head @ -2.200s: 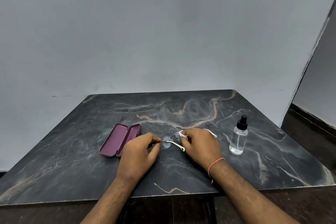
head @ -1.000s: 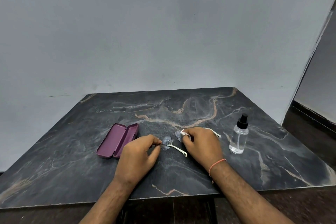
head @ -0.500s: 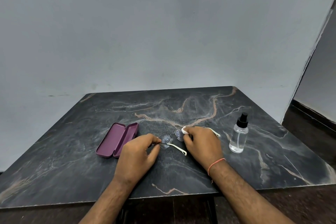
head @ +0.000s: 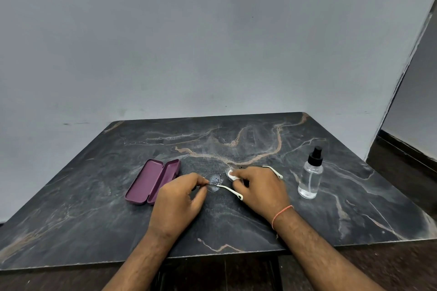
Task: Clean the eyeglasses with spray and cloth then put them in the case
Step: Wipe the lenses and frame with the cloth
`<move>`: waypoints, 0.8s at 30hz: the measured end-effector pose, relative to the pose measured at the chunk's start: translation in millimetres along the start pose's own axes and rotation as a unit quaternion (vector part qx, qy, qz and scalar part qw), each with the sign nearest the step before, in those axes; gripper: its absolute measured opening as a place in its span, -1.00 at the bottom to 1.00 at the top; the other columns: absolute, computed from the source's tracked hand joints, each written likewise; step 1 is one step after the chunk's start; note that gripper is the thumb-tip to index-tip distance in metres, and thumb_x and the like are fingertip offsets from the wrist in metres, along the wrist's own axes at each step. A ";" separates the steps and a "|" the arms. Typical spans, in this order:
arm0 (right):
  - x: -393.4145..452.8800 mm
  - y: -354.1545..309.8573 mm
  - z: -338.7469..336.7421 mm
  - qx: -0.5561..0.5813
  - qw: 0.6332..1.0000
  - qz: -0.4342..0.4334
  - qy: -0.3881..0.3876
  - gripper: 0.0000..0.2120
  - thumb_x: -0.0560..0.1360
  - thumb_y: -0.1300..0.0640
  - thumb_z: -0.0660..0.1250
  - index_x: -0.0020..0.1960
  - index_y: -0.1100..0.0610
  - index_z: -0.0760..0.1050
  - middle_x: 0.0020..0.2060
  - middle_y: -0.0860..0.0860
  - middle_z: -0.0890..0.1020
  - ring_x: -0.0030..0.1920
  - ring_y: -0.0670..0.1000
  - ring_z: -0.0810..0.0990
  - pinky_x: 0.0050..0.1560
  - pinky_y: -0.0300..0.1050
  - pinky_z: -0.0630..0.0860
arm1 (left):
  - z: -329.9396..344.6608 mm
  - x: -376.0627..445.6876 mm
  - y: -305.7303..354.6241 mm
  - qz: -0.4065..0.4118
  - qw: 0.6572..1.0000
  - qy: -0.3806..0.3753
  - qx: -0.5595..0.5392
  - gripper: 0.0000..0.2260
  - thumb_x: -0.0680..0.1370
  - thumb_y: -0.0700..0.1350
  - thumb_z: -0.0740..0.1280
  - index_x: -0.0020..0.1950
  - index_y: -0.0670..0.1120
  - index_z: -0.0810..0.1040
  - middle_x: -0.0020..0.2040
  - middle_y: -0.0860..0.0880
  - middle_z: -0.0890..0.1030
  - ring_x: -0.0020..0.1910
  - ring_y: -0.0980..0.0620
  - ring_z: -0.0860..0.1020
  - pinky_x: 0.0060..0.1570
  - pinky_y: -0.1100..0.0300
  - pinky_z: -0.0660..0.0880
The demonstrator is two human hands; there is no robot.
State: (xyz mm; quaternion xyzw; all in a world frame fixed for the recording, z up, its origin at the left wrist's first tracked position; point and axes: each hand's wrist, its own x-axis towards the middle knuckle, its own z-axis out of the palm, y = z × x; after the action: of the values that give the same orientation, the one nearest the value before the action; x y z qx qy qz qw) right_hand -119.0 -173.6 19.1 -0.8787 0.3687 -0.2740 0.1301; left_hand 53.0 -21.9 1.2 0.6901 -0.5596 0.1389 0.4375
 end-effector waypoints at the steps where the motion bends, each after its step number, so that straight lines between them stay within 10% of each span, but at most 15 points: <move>1: 0.5 1.4 1.2 -0.005 1.000 0.011 0.006 -0.69 0.51 -0.12 0.24 0.02 -0.05 0.72 -0.22 -0.09 0.74 -0.07 -0.02 0.69 -0.09 -0.07 0.59 | 0.2 0.0 -0.1 -0.002 1.000 0.001 -0.001 -0.82 0.49 -0.20 0.61 0.00 0.04 0.74 -0.07 0.23 0.74 -0.07 0.31 0.69 -0.03 0.26 0.65; 24: 5.5 5.7 4.8 -0.061 0.998 0.030 0.017 -0.76 0.55 -0.04 0.27 -0.17 0.08 0.59 -0.25 0.00 0.70 -0.05 0.10 0.67 -0.20 -0.04 0.48 | -1.0 0.0 1.8 -0.013 1.000 -0.004 0.000 -0.85 0.50 -0.19 0.61 -0.01 0.02 0.74 -0.08 0.22 0.74 -0.08 0.30 0.69 -0.05 0.17 0.69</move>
State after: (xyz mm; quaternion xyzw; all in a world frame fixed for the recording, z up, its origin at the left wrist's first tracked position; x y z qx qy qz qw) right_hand -116.3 -181.4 14.9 -0.8687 0.4129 -0.2623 0.0783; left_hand 51.7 -21.1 2.6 0.6977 -0.5524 0.1308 0.4369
